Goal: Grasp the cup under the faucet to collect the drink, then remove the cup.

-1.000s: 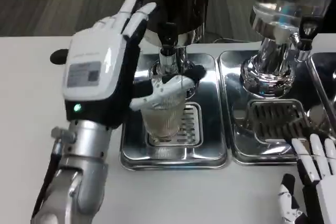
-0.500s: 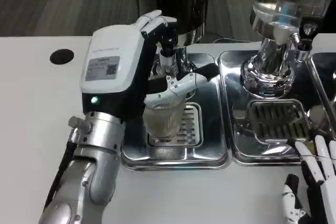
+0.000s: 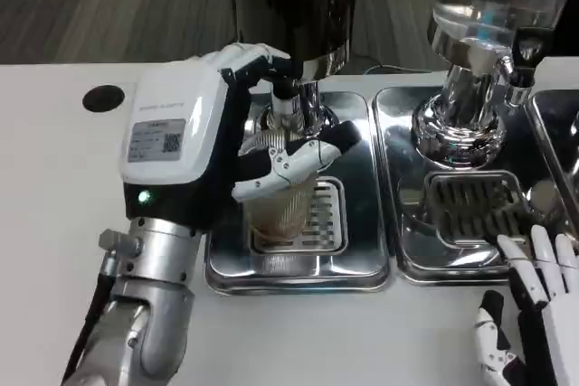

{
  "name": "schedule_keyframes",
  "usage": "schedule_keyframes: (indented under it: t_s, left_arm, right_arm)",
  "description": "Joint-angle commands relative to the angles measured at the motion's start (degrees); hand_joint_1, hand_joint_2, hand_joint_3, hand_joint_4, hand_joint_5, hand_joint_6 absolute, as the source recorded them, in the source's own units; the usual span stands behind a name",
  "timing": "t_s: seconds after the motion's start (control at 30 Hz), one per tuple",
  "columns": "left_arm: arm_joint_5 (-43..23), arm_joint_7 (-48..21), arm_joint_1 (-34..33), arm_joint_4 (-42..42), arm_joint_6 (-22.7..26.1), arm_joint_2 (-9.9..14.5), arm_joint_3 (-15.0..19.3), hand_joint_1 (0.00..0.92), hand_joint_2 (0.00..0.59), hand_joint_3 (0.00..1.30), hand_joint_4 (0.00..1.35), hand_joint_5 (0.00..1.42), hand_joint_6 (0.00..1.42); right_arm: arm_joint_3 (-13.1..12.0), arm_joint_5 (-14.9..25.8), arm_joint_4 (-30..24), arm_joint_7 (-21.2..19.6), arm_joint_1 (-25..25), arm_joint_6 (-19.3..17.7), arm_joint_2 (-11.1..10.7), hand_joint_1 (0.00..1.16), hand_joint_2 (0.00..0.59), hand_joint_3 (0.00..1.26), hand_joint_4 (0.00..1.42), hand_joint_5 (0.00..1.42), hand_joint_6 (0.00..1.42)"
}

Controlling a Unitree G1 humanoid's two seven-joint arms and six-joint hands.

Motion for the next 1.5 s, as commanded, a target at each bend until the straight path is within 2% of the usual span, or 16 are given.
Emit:
schedule_keyframes:
  t_s: [0.03, 0.53, 0.9, 1.5]
  left_arm:
    - [1.0, 0.3, 1.8, 1.6, 0.1, 0.2, -0.2, 0.000, 0.084, 0.63, 0.41, 0.50, 0.51]
    - [1.2, 1.2, 2.3, 2.9, -0.2, 0.1, -0.8, 0.000, 0.085, 0.63, 0.41, 0.50, 0.51]
    - [0.3, 1.3, 2.5, 2.7, -0.2, -0.2, -0.3, 0.000, 0.085, 0.63, 0.40, 0.50, 0.50]
    - [0.0, 1.5, 3.2, 2.9, -0.6, 0.1, 0.5, 0.000, 0.086, 0.63, 0.41, 0.50, 0.48]
  right_arm:
    - [-0.4, 0.0, -0.4, 0.5, 0.1, -0.1, -0.1, 0.07, 0.554, 0.17, 0.02, 0.00, 0.06]
    - [-0.9, 0.6, 0.0, 0.3, 0.0, -0.5, 0.0, 0.07, 0.555, 0.17, 0.02, 0.00, 0.06]
    - [-1.7, 2.6, 0.7, 0.2, -0.2, -1.5, -0.2, 0.06, 0.553, 0.18, 0.02, 0.00, 0.06]
    - [-1.2, 1.6, 0.5, 0.2, -0.3, -1.3, 0.0, 0.05, 0.544, 0.18, 0.01, 0.00, 0.06]
